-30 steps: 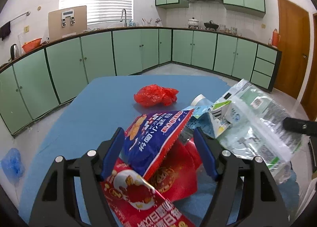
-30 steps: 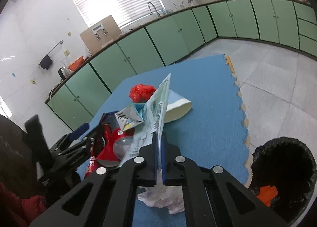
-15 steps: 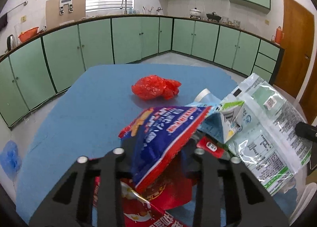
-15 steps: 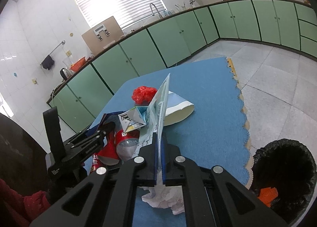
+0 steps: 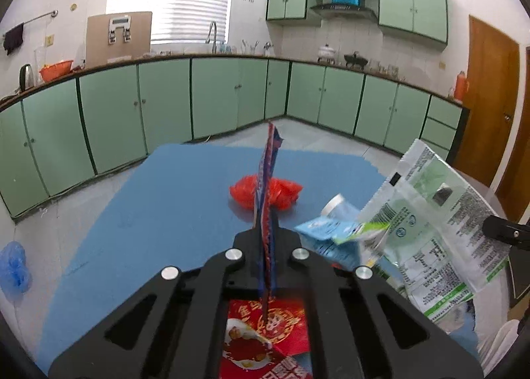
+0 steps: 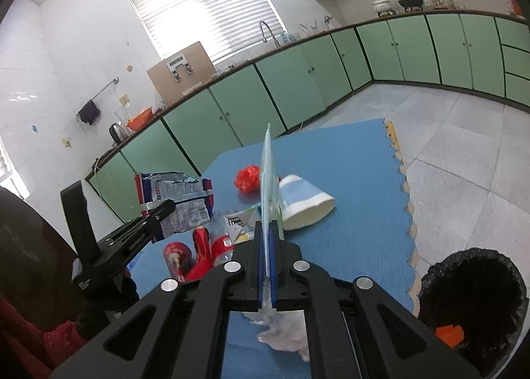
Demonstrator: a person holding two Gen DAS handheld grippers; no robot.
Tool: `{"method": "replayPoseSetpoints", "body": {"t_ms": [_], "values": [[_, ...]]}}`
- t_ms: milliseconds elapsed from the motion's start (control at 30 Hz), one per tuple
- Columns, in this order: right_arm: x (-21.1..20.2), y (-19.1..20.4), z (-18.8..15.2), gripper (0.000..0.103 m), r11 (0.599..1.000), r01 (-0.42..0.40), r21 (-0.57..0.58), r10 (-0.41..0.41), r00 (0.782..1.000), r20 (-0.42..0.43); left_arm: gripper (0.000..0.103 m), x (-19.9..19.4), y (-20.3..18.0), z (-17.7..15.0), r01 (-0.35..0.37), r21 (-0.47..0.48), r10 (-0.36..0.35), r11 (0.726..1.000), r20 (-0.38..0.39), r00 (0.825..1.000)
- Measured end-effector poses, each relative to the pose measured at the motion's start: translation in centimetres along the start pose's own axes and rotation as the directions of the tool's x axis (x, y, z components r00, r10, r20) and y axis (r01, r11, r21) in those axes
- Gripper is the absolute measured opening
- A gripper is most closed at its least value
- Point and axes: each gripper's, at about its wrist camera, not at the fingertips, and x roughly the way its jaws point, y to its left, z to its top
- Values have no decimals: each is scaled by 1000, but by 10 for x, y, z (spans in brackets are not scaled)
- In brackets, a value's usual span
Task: Collect trash
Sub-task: 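Grasp the blue snack bag with the left tool while the right tool grasps the clear plastic bag, then carry both bags over the black bin and open both tools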
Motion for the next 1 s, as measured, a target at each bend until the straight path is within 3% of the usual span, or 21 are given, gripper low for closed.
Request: {"method": "replayPoseSetpoints", "body": {"t_ms": [233,500,767,1000], "values": [[-23,4,15,3,1000,-18,0,18,997,71,1,-25,-27,15,48,42,-52,998,86,995],[-56,2,24,3,999,30,-12,-28,989,145,1,-35,-68,23,150,85,-159,985,116,980],[-104,-21,24,3,985,169,19,-169,964,205,1,-33,-120,21,265,132,-279,955,101,955],[-145,-54,11,3,954,286,91,-300,928,222,1,-27,-180,6,387,183,-402,904,50,914]]}}
